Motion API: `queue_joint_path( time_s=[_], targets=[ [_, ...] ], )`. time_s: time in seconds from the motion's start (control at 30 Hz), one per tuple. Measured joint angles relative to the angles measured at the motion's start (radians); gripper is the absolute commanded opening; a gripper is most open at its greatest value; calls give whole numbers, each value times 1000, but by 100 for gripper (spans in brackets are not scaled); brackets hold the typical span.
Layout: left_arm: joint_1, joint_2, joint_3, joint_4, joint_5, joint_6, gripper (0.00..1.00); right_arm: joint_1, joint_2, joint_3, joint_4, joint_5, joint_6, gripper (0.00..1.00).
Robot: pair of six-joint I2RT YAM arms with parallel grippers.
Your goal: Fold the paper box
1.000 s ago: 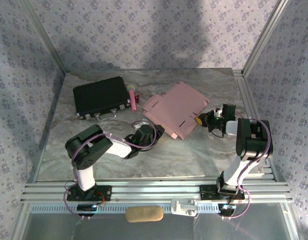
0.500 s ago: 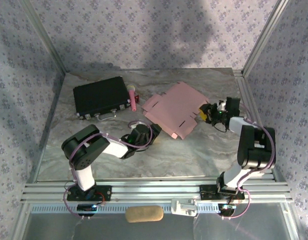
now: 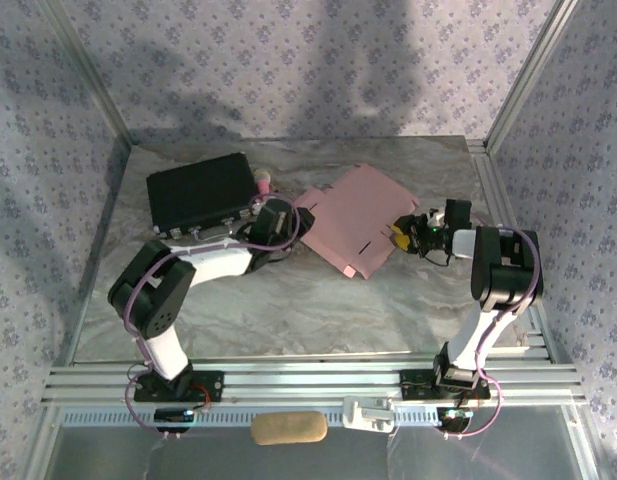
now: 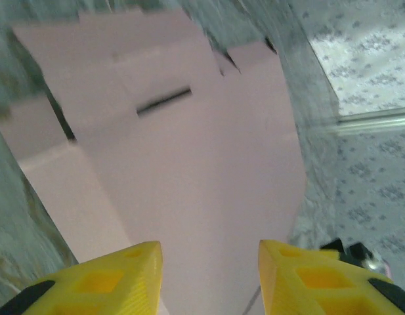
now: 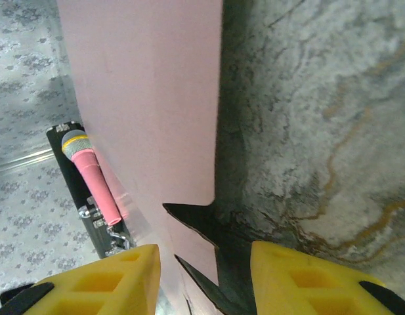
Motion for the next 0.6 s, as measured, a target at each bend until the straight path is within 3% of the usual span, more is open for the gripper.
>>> queue_joint_path(
  time_s=[0.2,0.6],
  targets=[
    [83,102,151,-162,0,137,42,6,15,8,14,-15,-6,42],
    [81,281,290,-304,31,265,43,18,48,28,41,-41,-12,43]
  ],
)
